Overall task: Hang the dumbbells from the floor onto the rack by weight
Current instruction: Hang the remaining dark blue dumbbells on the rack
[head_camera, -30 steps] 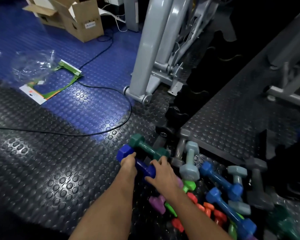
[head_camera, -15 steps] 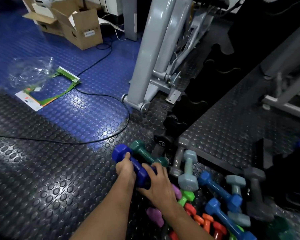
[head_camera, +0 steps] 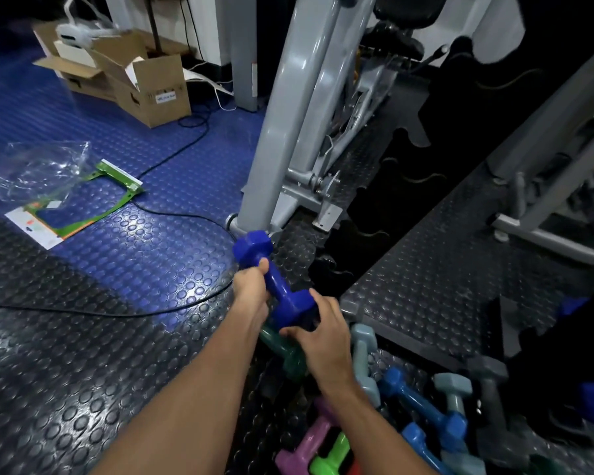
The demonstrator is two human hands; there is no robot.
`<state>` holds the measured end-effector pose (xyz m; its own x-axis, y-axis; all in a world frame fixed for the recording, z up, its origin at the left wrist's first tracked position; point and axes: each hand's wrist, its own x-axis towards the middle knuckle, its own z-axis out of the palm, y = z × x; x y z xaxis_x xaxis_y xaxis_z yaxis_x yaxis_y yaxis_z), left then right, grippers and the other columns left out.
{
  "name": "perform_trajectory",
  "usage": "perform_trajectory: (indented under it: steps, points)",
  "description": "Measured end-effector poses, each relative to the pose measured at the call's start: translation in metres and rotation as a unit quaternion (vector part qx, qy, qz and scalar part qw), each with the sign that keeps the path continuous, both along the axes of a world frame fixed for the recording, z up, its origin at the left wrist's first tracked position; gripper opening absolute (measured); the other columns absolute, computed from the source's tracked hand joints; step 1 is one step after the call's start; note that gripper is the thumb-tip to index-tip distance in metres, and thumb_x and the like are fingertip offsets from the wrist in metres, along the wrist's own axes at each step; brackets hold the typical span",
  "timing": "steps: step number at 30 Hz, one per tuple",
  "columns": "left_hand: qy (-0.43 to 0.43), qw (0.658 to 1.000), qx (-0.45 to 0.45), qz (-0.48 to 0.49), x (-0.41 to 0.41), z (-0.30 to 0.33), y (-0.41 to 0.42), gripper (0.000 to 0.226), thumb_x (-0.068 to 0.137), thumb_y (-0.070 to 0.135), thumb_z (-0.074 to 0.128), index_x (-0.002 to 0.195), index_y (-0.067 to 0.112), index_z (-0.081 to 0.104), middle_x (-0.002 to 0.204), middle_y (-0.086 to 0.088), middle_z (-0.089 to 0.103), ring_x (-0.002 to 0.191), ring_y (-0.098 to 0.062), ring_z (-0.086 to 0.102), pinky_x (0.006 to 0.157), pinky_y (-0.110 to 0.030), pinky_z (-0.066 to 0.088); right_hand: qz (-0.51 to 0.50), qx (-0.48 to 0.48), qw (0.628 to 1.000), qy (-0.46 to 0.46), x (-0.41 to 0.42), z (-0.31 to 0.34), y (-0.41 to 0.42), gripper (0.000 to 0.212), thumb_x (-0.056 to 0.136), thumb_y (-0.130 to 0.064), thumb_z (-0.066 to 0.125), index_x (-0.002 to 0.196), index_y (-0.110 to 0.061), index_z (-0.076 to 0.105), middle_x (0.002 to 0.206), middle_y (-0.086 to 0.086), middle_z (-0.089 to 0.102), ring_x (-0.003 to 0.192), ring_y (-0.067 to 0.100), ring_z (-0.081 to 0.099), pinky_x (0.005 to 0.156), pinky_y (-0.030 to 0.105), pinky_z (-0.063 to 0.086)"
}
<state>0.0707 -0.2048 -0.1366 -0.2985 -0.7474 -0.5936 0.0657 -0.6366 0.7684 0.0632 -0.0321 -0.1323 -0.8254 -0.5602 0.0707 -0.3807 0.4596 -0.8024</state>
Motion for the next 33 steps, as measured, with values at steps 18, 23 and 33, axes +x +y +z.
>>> perform_trajectory:
  steps: [18,23,33]
  points:
    - [-0.067,0.946,-0.134,-0.288,-0.107,0.089,-0.004,0.023,0.098,0.009,0.057,0.075,0.011,0.057,0.059,-0.004,0.054,0.055,-0.017,0.047,0.053,-0.027,0.039,-0.274,-0.094,0.954,-0.070,-0.031,0.041,-0.040,0.061,0.056,-0.061,0.089,0.100,-0.026,0.064,0.092,-0.008,0.071,0.083,0.014,0.067,0.076,0.040,0.057]
    - [-0.075,0.941,-0.123,-0.308,-0.113,0.099,0.000,0.037,0.104,0.022,0.045,0.067,0.019,0.046,0.048,0.004,0.040,0.041,-0.011,0.031,0.042,-0.024,0.025,-0.296,-0.115,0.944,-0.092,-0.040,0.044,-0.040,0.070,0.055,-0.068,0.085,0.103,-0.021,0.066,0.085,-0.004,0.074,0.077,0.015,0.070,0.076,0.040,0.059]
    - [-0.018,0.935,-0.098,-0.342,-0.118,0.096,0.019,0.036,0.105,0.029,0.046,0.072,0.018,0.055,0.058,-0.001,0.054,0.048,-0.013,0.045,0.046,-0.024,0.034,-0.336,-0.148,0.914,-0.174,-0.038,0.036,-0.033,0.062,0.065,-0.052,0.092,0.107,-0.013,0.068,0.083,-0.004,0.074,0.074,0.012,0.072,0.074,0.038,0.062]
